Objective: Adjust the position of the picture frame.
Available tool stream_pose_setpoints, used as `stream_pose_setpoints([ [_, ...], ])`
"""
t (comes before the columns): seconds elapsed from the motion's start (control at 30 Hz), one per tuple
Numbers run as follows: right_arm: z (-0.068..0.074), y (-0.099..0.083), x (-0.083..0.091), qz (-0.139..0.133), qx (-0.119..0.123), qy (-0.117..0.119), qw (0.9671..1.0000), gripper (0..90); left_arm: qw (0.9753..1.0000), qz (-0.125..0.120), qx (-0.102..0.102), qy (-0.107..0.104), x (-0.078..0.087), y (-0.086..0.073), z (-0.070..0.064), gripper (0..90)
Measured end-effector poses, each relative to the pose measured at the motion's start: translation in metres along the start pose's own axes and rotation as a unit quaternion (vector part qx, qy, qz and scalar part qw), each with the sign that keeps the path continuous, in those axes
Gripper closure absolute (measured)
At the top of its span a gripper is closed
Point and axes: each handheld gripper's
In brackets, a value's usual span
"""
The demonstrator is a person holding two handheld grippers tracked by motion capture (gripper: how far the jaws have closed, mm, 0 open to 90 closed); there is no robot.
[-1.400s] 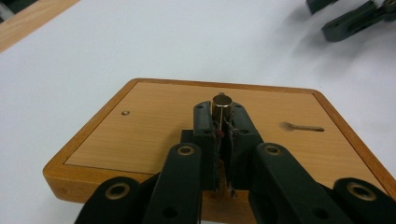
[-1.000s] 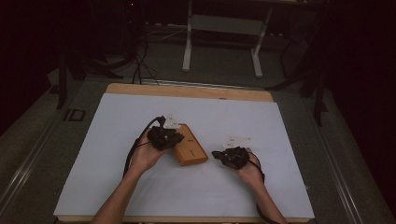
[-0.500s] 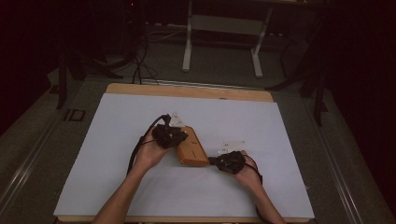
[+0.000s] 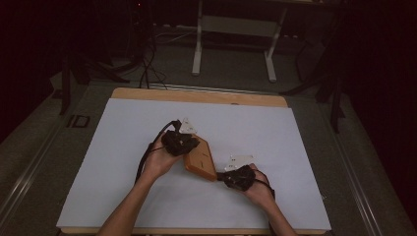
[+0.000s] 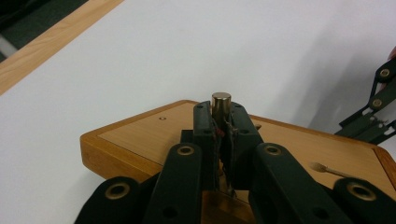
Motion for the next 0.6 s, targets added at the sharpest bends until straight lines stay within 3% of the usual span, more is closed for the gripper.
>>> stream_pose_setpoints([
  [0.2,0.01,0.001,0.005,0.009,0.016,0.0,0.9998,89.7,0.9995,-0.017,0.0,-0.027,-0.001,0.001,-0.004,85.3],
  [0.23,0.013,0.0,0.007,0.013,0.022,0.001,0.9997,89.7,0.9986,-0.029,0.002,-0.043,-0.002,0.0,-0.004,85.3],
  [0.33,0.014,-0.001,0.009,0.019,0.027,0.006,0.9994,89.6,0.997,-0.041,0.012,-0.064,-0.004,-0.005,-0.003,85.3],
  [0.6,0.015,-0.002,0.007,0.04,0.038,0.015,0.9984,89.5,0.9955,-0.035,0.037,-0.08,-0.006,-0.029,0.004,85.2],
])
Point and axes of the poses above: each handheld gripper's, and its own axes: x roughly backward along the jaws, y roughly out of its top, z roughly to its left, and after that the axes turned 2 degrees about x, right-handed
